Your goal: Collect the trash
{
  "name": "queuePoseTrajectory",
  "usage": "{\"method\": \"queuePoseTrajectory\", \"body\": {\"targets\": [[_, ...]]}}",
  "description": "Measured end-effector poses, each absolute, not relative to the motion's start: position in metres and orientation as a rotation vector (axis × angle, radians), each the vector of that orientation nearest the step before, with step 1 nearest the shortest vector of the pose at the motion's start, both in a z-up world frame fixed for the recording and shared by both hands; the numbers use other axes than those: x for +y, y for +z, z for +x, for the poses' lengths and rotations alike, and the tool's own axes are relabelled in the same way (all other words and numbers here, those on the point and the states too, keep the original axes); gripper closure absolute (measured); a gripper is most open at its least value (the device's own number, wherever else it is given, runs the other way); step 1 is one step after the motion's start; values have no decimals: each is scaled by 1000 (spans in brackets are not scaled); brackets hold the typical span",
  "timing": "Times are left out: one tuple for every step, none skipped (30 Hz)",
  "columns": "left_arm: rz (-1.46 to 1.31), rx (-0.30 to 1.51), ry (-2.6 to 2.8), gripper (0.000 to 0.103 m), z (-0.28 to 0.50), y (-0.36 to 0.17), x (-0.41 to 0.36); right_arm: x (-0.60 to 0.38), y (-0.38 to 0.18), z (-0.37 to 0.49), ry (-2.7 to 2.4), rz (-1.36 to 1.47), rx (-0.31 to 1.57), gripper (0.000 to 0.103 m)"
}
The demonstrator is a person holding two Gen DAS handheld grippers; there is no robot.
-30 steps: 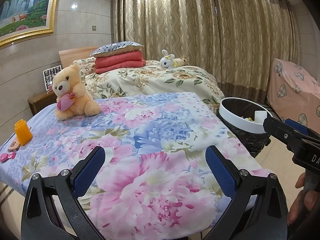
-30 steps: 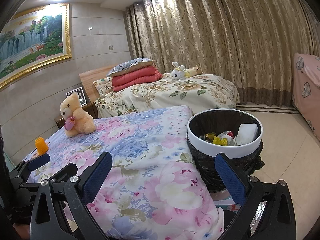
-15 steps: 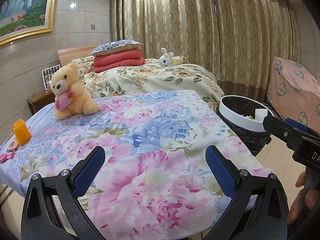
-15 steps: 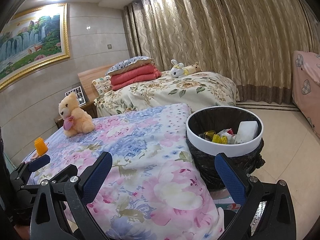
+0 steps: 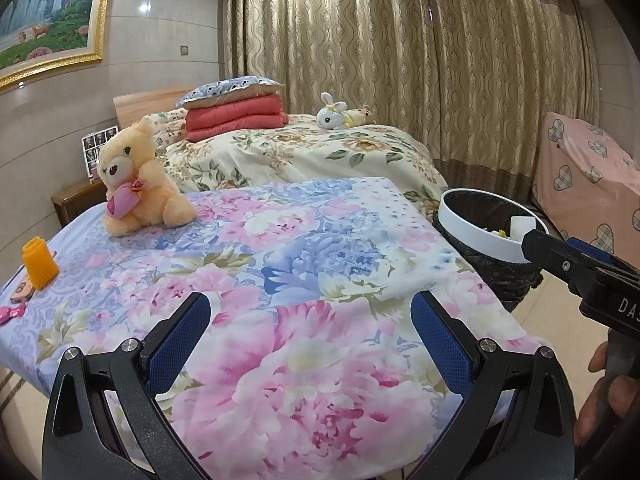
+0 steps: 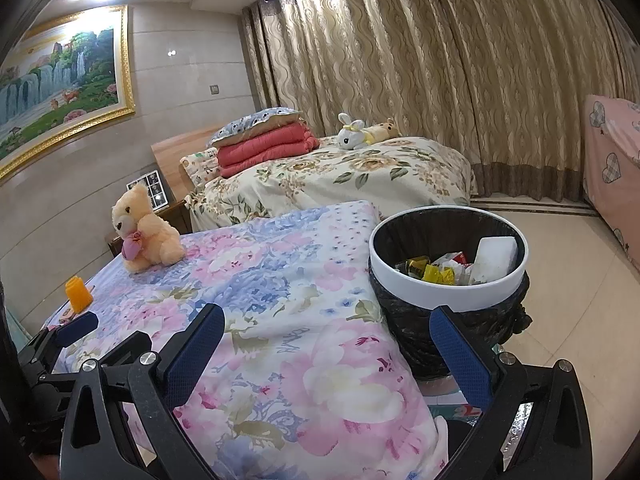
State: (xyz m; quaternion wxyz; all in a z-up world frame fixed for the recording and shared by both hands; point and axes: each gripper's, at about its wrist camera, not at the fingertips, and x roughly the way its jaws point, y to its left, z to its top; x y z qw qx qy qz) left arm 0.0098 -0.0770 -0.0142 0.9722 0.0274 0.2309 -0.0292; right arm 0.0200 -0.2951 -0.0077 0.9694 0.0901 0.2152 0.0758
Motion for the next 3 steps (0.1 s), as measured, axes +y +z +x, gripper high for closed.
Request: {"method": "queuePoseTrajectory", "body": {"targets": [[56, 467, -59, 0, 11, -14, -77, -296, -8, 23, 153, 182, 438, 0], [56, 467, -59, 0, 11, -14, -77, -296, -7, 23, 153, 182, 440, 0], [55, 467, -59, 0, 11, -14, -77, -295, -7, 24, 153, 183, 442, 0]]}}
